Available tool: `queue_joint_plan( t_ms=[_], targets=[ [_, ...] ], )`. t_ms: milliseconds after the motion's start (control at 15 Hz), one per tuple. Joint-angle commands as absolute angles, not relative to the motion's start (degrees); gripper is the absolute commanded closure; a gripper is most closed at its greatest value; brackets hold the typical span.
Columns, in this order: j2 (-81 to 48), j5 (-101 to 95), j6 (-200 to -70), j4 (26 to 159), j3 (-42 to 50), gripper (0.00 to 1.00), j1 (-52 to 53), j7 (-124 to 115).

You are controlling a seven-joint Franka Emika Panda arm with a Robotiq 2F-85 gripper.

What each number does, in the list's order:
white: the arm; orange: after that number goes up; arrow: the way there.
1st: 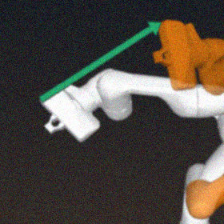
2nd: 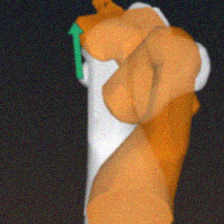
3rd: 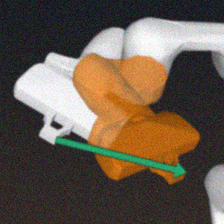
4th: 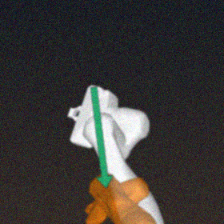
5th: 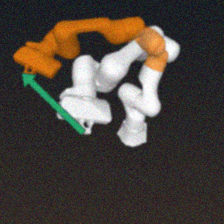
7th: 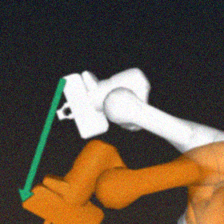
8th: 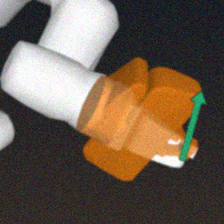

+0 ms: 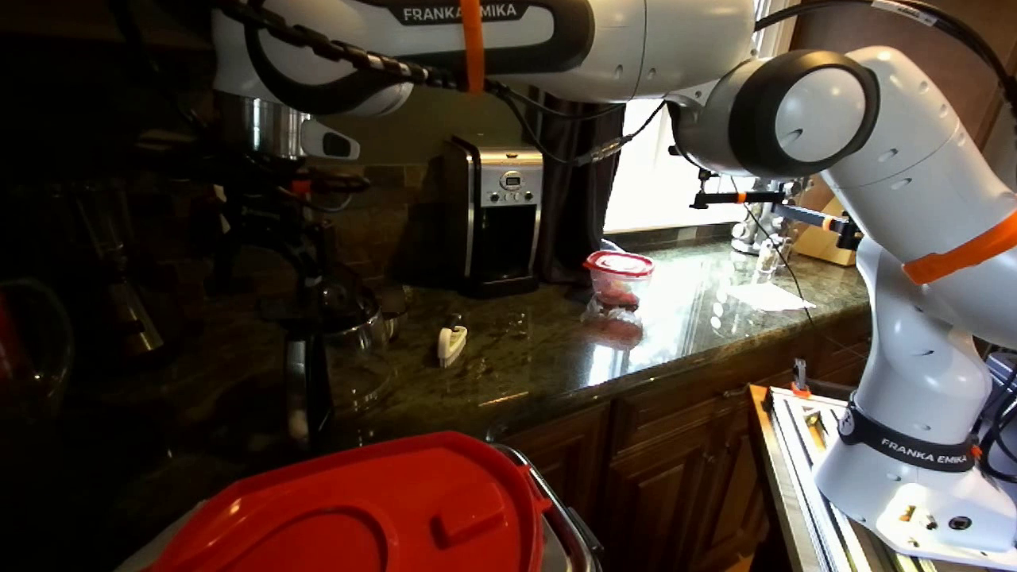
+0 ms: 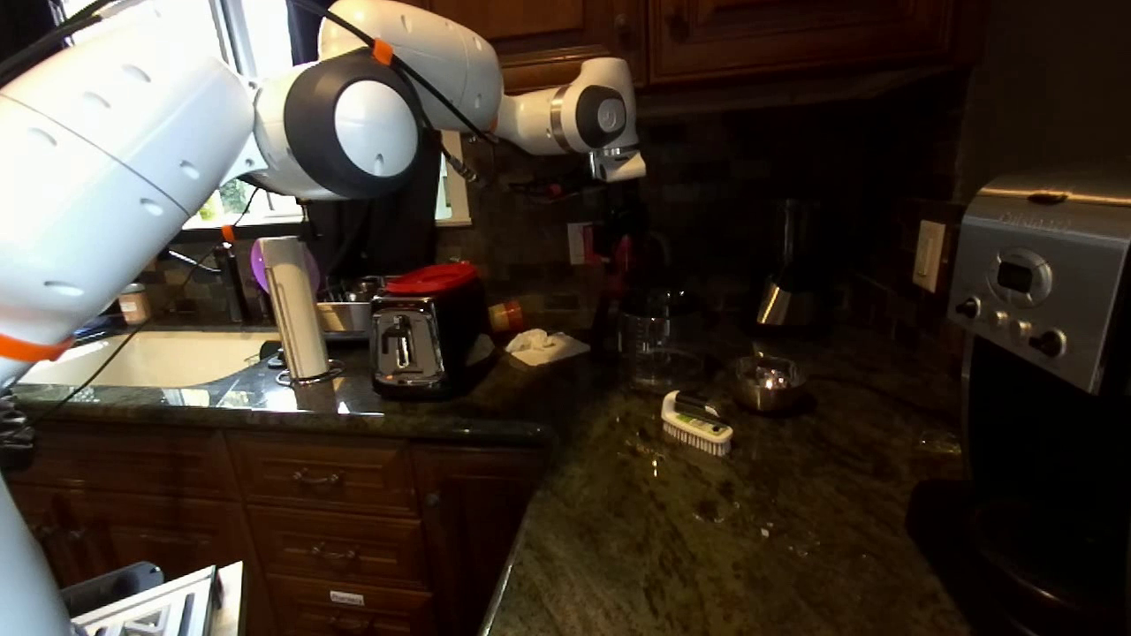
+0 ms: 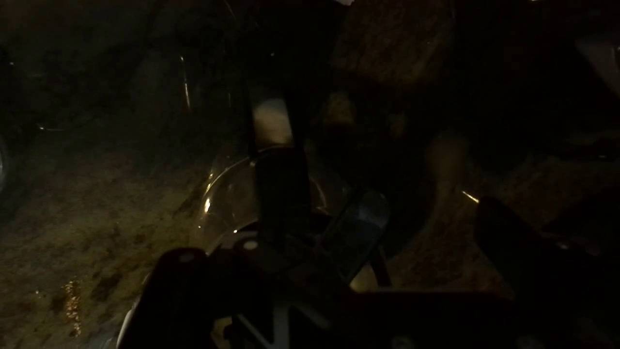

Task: Pick up the black lid and put it on the coffee jug

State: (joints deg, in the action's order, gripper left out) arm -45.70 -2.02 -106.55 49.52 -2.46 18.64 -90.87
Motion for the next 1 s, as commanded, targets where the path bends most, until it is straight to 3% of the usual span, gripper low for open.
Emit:
queue_joint_plan(
  t_ms=[0, 933],
  targets=[
    [-43.51, -3.35, -103.63, 52.14, -1.54, 0.0, 18.94, -91.42],
    [-43.43, -3.18, -90.3, 52.21, -1.06, 0.0, 18.39, -92.14]
  ],
)
